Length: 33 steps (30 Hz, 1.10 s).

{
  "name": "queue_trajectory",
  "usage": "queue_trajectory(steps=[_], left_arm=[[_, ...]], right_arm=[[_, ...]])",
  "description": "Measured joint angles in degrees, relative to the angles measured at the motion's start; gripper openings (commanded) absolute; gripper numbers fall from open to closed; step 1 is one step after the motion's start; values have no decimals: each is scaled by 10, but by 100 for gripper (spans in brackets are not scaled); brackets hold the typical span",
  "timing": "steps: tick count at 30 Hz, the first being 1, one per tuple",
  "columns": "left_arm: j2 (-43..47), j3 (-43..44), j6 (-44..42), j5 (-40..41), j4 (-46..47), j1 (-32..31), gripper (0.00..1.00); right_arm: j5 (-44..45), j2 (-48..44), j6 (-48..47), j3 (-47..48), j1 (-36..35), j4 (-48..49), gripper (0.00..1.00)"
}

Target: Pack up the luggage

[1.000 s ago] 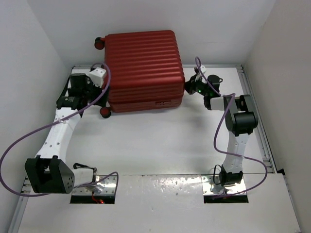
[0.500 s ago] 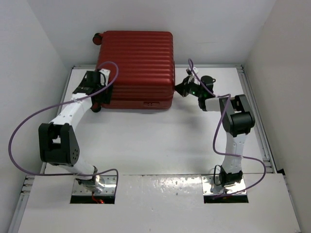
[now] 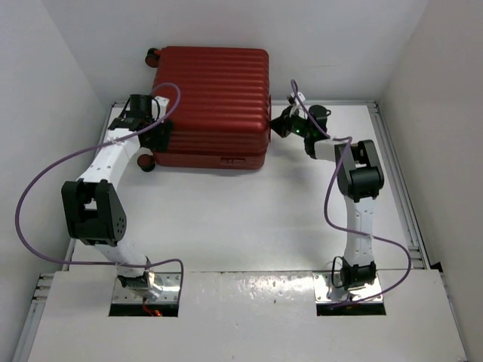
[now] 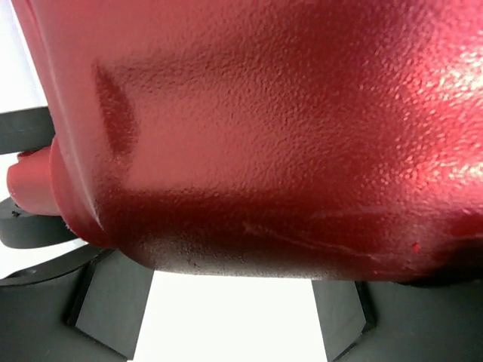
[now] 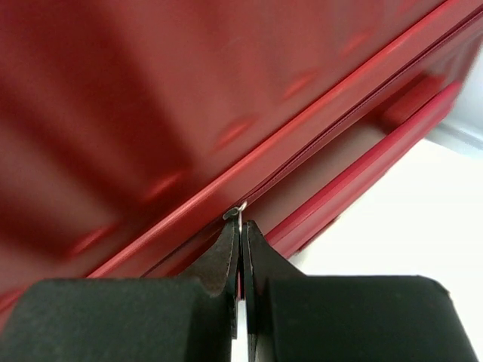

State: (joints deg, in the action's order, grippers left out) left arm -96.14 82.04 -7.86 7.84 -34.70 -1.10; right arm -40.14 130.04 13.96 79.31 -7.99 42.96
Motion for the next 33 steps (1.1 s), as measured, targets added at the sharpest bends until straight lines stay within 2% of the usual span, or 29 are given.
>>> queue_trajectory(steps=[9,19,20,21,24,29,31,33], left_arm=[[-38,51,-22,-1,-62,0,79],[-52,70,-26,7,-80,-13,81],[-53,71,-26,10,-81,-16,82],[-53,72,-25,11,-82,-16,82],[-53,72,-24,16,-82,-20,85],[-54,74,-24,16,-84,-22,90],[-47,74,-21,10,-83,-18,93],[-30,64,-20,-5,-70,-17,96]], right_arm=[[64,79,11,119,-1,-2,0],[184,165,38,243,-11,13,1],[198,173,39,256,-12,12,4],[212,180,39,266,-14,12,17],[264,198,39,292,-18,12,36],[300,186,43,253,-10,34,55],[292,151,47,191,0,50,64],[278,105,47,116,10,55,66]])
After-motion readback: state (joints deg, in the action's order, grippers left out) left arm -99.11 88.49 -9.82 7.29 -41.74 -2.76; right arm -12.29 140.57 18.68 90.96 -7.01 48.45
